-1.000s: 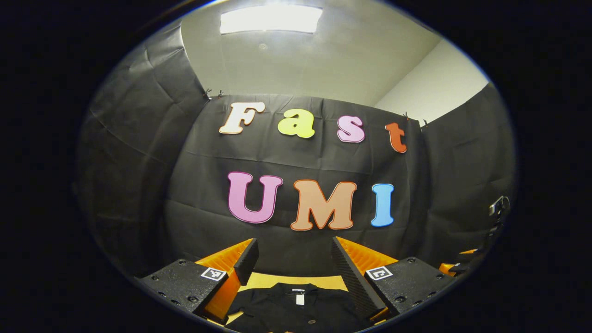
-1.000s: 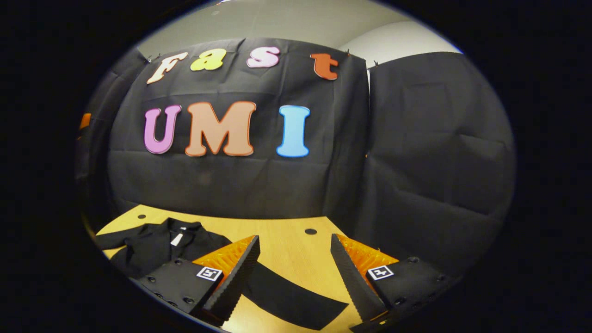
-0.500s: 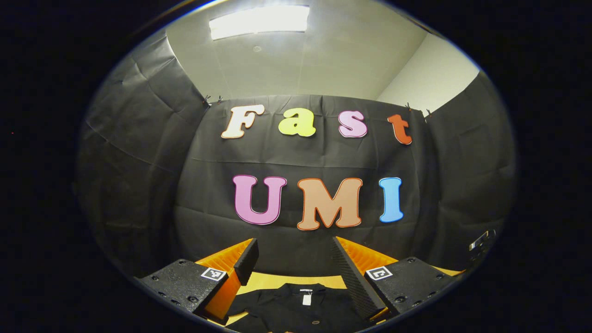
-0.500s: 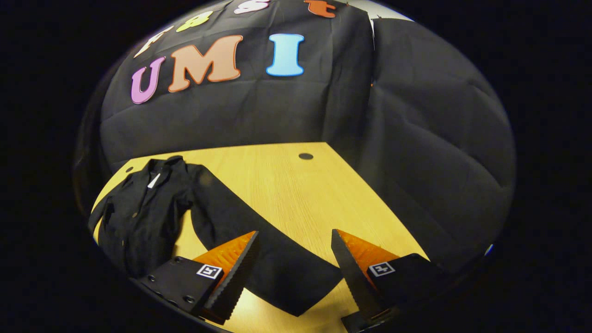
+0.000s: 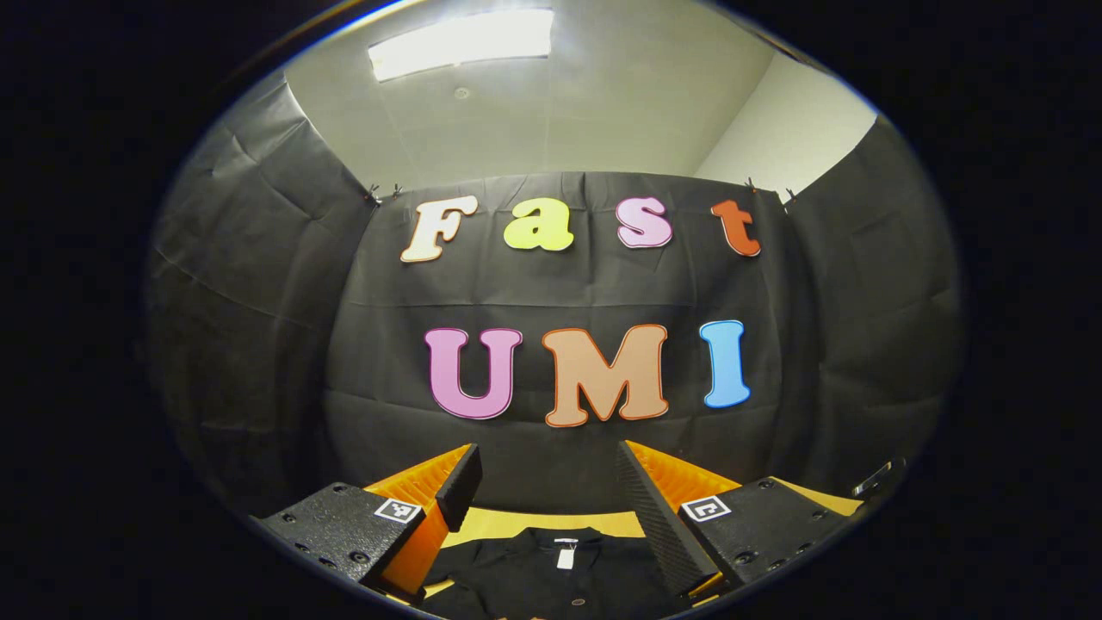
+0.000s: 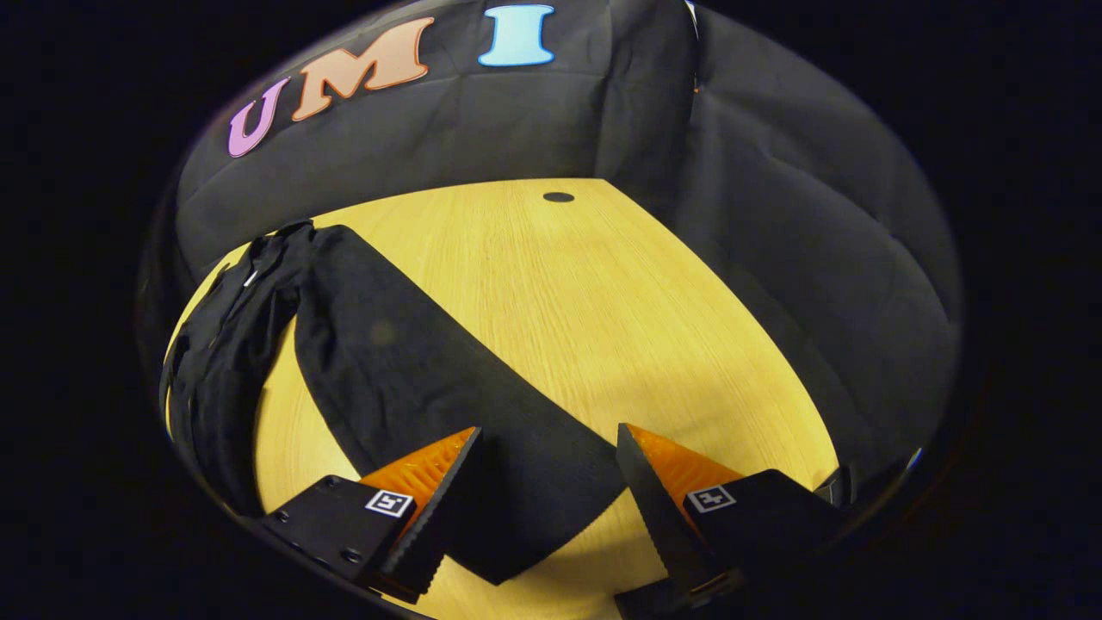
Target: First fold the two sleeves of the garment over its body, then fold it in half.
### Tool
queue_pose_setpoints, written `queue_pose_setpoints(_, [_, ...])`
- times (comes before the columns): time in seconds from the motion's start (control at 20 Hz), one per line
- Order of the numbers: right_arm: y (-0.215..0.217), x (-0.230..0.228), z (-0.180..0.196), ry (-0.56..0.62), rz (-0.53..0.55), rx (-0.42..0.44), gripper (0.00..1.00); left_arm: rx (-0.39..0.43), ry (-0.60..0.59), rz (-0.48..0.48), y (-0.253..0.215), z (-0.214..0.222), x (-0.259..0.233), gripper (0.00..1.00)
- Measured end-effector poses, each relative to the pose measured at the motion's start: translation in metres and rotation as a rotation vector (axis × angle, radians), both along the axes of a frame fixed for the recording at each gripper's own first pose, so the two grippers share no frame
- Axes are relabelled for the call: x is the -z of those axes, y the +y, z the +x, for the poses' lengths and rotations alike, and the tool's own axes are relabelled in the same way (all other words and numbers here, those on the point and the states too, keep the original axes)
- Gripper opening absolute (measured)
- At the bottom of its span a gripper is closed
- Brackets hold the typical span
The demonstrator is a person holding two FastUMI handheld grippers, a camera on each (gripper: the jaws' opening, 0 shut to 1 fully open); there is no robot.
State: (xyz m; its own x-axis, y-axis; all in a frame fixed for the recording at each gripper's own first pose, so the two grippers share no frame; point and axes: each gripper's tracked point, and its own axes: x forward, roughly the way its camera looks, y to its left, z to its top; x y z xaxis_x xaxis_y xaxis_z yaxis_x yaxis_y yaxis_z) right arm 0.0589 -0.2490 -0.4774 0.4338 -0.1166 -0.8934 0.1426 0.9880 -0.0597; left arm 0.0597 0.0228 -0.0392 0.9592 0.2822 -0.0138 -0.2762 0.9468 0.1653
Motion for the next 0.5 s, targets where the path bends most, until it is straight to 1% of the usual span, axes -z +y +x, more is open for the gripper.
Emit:
queue_pose_setpoints(0.05, [-0.001, 0.000, 0.002, -0.007, 0.023, 0.013, 0.99, 0.004, 0.007, -0.001, -0.004, 0.002, 0.002, 0.94])
queue_pose_setpoints(0.1, [-0.003, 0.002, 0.001, -0.007, 0.033, 0.009, 1.00, 0.005, 0.012, -0.002, -0.007, 0.003, 0.004, 0.94])
queue_pose_setpoints(0.15, [-0.003, 0.002, 0.000, -0.005, 0.031, -0.005, 1.00, 0.003, 0.009, -0.004, -0.008, 0.004, 0.004, 0.94])
queue_pose_setpoints(0.25, [0.002, 0.001, 0.000, -0.010, 0.039, -0.039, 0.96, 0.004, 0.005, -0.012, -0.013, 0.005, 0.004, 0.94])
queue_pose_setpoints(0.3, [0.006, 0.001, -0.002, -0.012, 0.047, -0.049, 0.84, 0.004, 0.005, -0.013, -0.014, 0.005, 0.005, 0.94])
queue_pose_setpoints(0.35, [0.011, 0.002, 0.000, -0.014, 0.053, -0.056, 0.76, 0.003, 0.004, -0.014, -0.014, 0.003, 0.005, 0.94])
queue_pose_setpoints(0.4, [0.015, 0.004, 0.000, -0.014, 0.062, -0.066, 0.55, 0.002, 0.001, -0.016, -0.013, 0.002, 0.004, 0.94])
queue_pose_setpoints(0.45, [0.020, 0.003, 0.000, -0.014, 0.072, -0.066, 0.46, -0.002, 0.000, -0.015, -0.010, 0.001, 0.003, 0.93])
queue_pose_setpoints(0.5, [0.022, 0.003, 0.000, -0.016, 0.066, -0.056, 0.30, -0.007, -0.001, -0.013, -0.005, 0.001, 0.003, 0.94])
